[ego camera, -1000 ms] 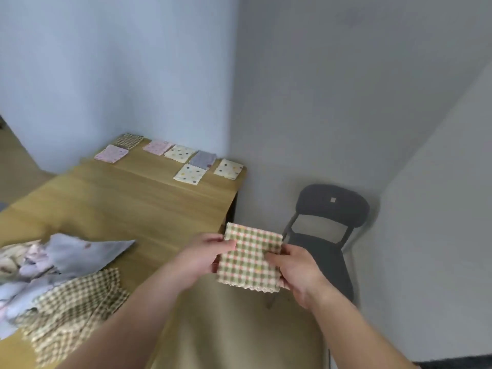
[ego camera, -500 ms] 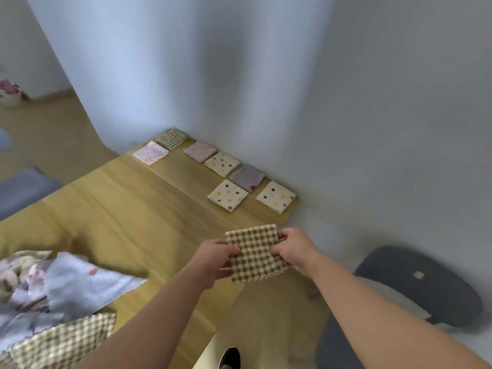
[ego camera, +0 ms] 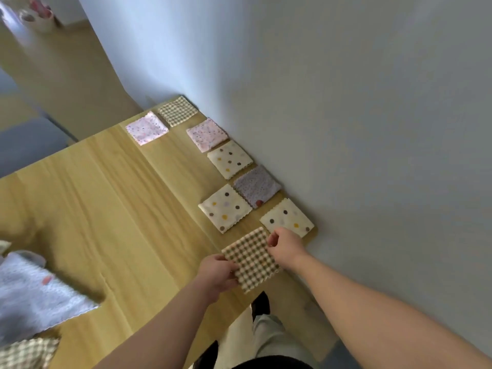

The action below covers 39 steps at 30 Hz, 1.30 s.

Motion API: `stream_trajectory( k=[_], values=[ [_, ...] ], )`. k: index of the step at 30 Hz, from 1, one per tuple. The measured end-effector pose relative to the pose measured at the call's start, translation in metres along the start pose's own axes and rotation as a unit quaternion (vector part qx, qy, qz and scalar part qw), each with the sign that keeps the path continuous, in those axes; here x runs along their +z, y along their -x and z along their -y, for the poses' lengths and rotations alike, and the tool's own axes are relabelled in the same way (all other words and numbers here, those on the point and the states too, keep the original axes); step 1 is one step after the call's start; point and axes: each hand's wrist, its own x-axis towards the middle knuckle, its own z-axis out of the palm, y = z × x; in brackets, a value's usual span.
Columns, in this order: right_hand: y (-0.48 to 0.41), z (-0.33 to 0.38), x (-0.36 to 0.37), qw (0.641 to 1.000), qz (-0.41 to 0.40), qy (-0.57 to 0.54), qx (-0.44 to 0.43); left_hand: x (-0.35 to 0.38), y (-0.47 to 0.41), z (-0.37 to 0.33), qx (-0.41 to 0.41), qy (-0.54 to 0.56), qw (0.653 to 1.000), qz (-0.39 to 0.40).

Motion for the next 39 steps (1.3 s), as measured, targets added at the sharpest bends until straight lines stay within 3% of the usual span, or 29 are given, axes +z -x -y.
stream_trajectory(
  k=[7,10,12,16,24,28,35,39],
  values=[
    [-0.070,-0.005,-0.014,0.992,0.075,0.090,-0.039,0.021,-0.039,-0.016,-0.013,-0.065,0.994,-0.081],
    [-0.078,-0.001,-0.013,0.983,0.063,0.168,-0.038,0.015,-0.039,-0.016,0.010,-0.248,0.960,-0.129],
    [-0.076,0.008,-0.011,0.979,0.079,0.183,-0.045,0.009,-0.033,-0.015,0.017,-0.300,0.944,-0.138],
    [-0.054,0.037,0.004,0.970,0.131,0.177,-0.100,-0.010,-0.010,-0.013,-0.005,-0.210,0.969,-0.130],
    [0.030,0.114,0.094,0.953,0.201,0.136,-0.184,-0.114,0.049,0.033,0.077,-0.123,0.973,-0.182],
    [0.075,0.139,0.152,0.959,0.199,0.107,-0.174,-0.183,0.071,0.073,0.120,-0.116,0.966,-0.196],
    [0.200,0.166,0.268,0.986,0.119,-0.002,-0.115,-0.325,0.120,0.158,0.191,-0.168,0.958,-0.135],
    [0.264,0.172,0.311,0.986,0.136,-0.021,-0.095,-0.390,0.153,0.195,0.209,-0.167,0.952,-0.146]
  ],
)
